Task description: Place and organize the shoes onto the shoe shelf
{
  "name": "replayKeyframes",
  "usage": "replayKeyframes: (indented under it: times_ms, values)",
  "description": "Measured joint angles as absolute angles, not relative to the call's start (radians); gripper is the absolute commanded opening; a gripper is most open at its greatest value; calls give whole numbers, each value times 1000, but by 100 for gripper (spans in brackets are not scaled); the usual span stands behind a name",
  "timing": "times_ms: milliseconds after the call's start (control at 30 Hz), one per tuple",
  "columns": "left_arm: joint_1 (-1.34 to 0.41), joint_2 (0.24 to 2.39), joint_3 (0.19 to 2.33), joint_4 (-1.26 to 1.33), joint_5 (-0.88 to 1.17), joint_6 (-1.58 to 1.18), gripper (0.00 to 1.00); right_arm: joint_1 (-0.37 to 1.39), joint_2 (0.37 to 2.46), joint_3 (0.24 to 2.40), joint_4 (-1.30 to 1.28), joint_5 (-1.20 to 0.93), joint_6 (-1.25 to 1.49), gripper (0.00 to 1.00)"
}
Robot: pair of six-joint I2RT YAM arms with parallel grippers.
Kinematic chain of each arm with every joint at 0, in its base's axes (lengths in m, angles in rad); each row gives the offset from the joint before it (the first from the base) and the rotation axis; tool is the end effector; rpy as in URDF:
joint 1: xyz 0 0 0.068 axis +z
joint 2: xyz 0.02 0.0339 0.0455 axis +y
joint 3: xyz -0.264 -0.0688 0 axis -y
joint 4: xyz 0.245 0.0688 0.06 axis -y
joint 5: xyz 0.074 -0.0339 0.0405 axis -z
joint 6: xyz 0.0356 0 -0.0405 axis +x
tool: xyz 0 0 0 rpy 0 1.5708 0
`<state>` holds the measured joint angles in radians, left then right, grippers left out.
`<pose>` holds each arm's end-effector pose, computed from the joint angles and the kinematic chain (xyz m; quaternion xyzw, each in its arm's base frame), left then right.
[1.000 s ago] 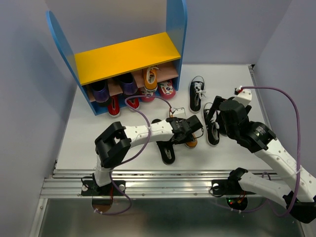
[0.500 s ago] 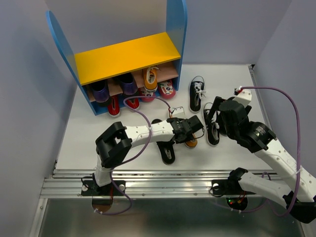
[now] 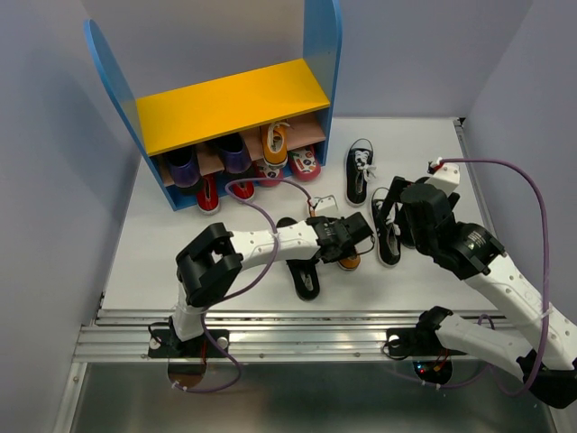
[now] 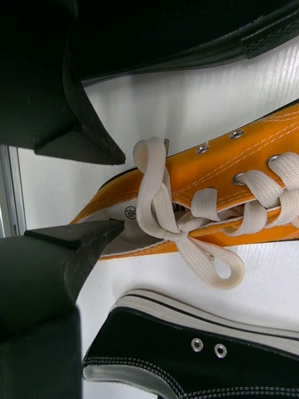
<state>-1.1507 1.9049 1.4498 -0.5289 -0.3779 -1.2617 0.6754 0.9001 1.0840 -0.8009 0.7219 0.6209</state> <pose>0.1801 -0.3711 0.2199 -0.1064 0.9358 -0.2013 0.2693 0.1458 0.0867 0.3658 0.1394 0.8353 0.0091 0.5318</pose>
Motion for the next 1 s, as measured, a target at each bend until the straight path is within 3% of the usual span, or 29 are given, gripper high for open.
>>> replayKeyframes:
  times_ms: [100, 333, 367, 400, 1000]
  values:
    - [-1151, 1932, 1450, -520, -367, -1273, 26, 675, 895, 1084, -801, 722, 620, 100]
    - [-1150, 1957, 1439, -498, -358, -1302, 24, 675, 889, 1084, -801, 721, 616, 100]
    - [-1150, 1957, 1439, -499, -358, -1303, 6, 675, 889, 1084, -801, 721, 616, 100]
    - [-1150, 1957, 1439, -500, -358, -1303, 0, 675, 889, 1084, -801, 721, 616, 100]
    - [-1151, 1863, 1481, -771, -450, -1219, 0, 675, 863, 1084, -804, 723, 615, 100]
